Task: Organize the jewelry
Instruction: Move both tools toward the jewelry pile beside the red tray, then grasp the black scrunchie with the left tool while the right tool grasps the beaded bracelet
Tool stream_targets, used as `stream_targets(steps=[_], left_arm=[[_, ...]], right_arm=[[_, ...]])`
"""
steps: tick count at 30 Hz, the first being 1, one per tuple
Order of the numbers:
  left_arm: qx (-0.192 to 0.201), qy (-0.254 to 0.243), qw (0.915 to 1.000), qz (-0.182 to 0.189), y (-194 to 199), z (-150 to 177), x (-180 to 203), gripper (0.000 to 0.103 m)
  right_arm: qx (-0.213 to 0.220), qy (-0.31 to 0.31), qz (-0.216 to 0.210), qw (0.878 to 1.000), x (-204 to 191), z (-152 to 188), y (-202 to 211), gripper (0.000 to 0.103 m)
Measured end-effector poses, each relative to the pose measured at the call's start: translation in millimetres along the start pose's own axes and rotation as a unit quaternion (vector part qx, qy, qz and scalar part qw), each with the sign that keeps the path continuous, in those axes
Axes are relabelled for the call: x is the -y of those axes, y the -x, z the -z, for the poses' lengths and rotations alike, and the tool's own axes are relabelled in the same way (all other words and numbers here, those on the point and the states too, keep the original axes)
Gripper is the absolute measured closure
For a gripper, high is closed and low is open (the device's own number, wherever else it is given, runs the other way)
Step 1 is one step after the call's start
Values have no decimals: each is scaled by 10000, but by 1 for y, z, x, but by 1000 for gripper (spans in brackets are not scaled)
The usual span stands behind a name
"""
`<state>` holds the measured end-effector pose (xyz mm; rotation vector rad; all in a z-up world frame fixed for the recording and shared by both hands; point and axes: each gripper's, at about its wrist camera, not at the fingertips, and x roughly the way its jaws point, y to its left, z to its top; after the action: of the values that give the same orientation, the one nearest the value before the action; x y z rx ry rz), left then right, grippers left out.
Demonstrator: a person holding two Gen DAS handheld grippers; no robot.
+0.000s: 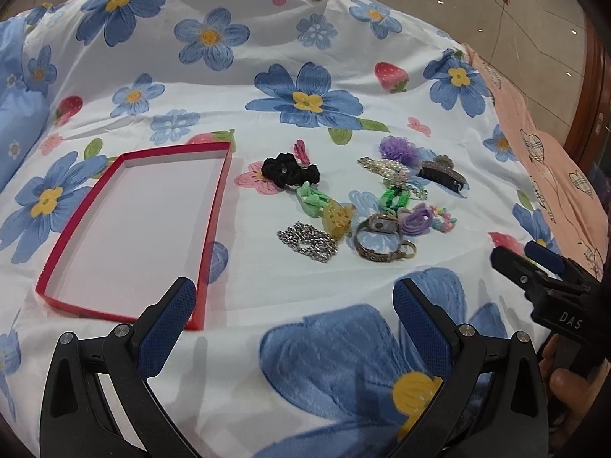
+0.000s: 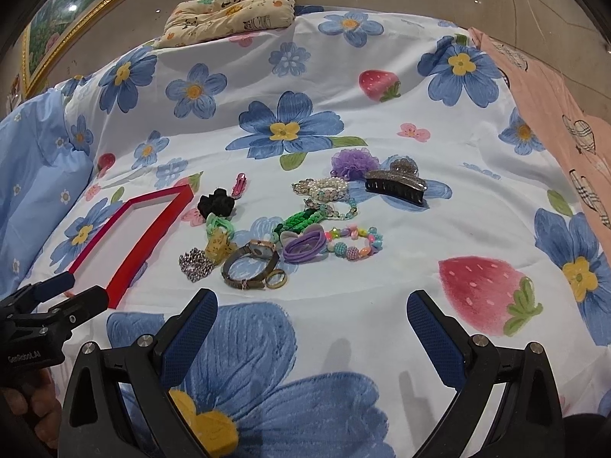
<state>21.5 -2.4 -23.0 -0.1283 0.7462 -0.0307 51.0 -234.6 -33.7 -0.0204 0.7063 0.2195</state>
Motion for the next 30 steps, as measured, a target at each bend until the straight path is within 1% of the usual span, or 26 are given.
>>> stream_targets(steps=[3,6,8,10,11,13,15,18,21,24,26,27,28,30], left_arm=[[-96,72,9999,51,-10,-8,-4,0],[-157,74,9998,81,-18,-16,-5,0],[-194,51,9998,62,-24,-23,-5,3],[-254,31,9996,76,-32,-32,-4,4],[-283,28,9996,88,-36,-37,-4,5],[-350,11,9994,71,-44,-47,-5,8],[-432,-6,9990,65,-54,-57,-7,12],[-535,43,9985,90,-69,-69,-11,16],[-622,86,9979,145,-84,-81,-14,16],[-732,92,9971,180,-101,-92,-16,16],[-810,121,9964,238,-112,-99,-16,16],[-844,129,9960,252,-118,-103,-16,16],[-876,138,9956,288,-125,-108,-16,16],[-931,150,9951,304,-137,-115,-16,16]], right_arm=[[73,-73,-54,9999,4,-6,-5,3],[-66,-150,-79,9998,9,-12,-13,4],[-158,-202,-98,9996,11,-17,-18,5],[-213,-245,-174,9993,13,-22,-24,14],[-239,-235,-173,9993,13,-25,-27,15],[-268,-187,-148,9994,13,-32,-35,24],[-344,-235,-206,9989,14,-40,-44,29],[-438,-288,-296,9982,15,-52,-60,32],[-517,-332,-387,9974,16,-65,-77,36],[-612,-368,-372,9968,20,-77,-97,37],[-684,-483,-389,9957,25,-84,-112,41],[-731,-567,-409,9949,29,-87,-120,44],[-790,-573,-357,9946,31,-89,-127,48],[-921,-574,-257,9938,38,-92,-141,52]])
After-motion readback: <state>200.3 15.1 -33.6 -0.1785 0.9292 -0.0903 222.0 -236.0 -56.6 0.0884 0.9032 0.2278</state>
